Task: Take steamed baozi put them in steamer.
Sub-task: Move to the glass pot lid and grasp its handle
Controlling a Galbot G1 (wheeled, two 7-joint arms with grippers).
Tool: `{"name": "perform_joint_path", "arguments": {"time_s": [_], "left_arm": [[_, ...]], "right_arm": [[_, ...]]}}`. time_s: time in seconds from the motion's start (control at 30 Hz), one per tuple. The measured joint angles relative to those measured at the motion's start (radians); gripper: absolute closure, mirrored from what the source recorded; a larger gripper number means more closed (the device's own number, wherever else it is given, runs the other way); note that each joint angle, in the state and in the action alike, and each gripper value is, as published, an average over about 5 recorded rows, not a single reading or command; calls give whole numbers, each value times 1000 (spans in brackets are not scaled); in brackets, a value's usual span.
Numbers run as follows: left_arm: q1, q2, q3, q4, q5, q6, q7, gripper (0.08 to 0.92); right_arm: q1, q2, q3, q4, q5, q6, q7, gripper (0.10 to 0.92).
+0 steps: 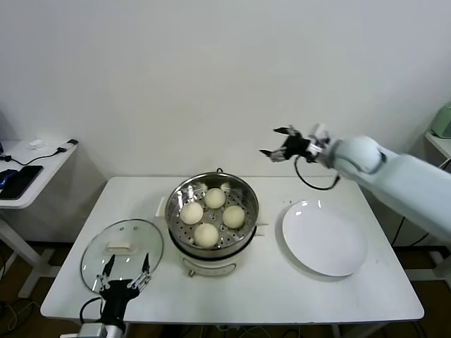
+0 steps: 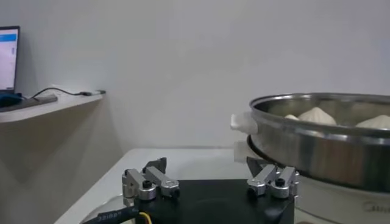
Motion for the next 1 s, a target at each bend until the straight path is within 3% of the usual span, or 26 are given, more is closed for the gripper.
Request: {"name": "perform_joint_path", "arguments": {"time_s": [0.37, 0.67, 1.0], "left_arm": [[-17, 28, -5, 37, 6, -37, -29, 177], [-29, 42, -21, 66, 60, -72, -64, 177], [-34, 43, -34, 98, 139, -97, -102, 177]], "right_arm": [[-678, 18, 678, 80, -149, 130, 115, 203], [-1089, 222, 1054, 136, -278, 295, 135, 203], [-1373, 488, 1187, 164, -391, 462, 138, 203]]}}
